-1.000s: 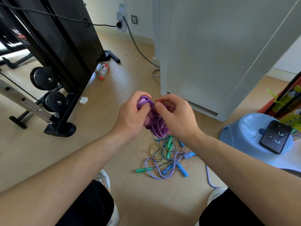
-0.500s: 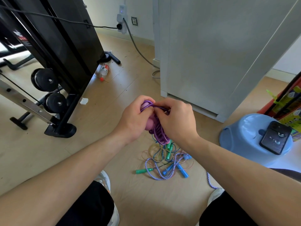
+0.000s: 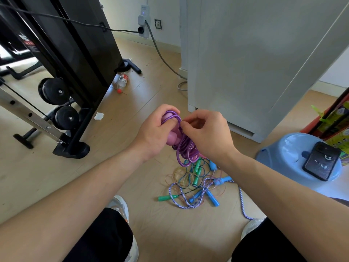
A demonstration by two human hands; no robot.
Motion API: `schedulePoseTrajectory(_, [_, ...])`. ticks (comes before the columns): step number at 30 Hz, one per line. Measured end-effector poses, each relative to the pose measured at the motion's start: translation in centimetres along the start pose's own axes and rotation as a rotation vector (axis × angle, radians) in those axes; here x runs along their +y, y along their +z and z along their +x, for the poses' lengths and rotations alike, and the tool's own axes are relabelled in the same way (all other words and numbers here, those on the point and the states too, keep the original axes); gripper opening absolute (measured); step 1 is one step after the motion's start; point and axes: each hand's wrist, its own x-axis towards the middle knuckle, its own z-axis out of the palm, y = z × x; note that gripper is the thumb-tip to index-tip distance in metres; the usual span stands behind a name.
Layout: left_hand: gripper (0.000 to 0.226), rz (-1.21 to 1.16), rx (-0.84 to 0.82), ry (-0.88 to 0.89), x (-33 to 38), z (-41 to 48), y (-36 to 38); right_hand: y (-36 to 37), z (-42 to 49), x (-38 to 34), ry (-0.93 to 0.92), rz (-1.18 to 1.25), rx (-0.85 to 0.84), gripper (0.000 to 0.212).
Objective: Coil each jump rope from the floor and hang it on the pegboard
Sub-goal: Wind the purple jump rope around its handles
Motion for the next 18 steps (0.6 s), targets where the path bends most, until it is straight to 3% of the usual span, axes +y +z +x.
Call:
schedulePoseTrajectory(8, [0.020, -0.031, -0.110, 0.042, 0.2, -0.1, 0.4, 0.5, -0.3, 0.7, 0.035, -0.021, 0.069, 0.006])
schedulePoseTrajectory(14, [0.026, -0.134, -0.229, -0.027, -0.2, -0.4, -0.2, -1.1, 1.2, 0.6, -0.006, -0.162, -0.101, 0.013])
schedulePoseTrajectory(17, [0.028, -0.106, -0.306, 0.003, -0.1, -0.5, -0.8, -1.4, 1.9, 0.7, 0.104, -0.022, -0.116, 0.008])
schedulePoseTrajectory(18, [0.029, -0.095, -0.326, 0.007, 0.1, -0.6, -0.9, -1.4, 1.9, 0.6, 0.144, 0.046, -0.170, 0.014])
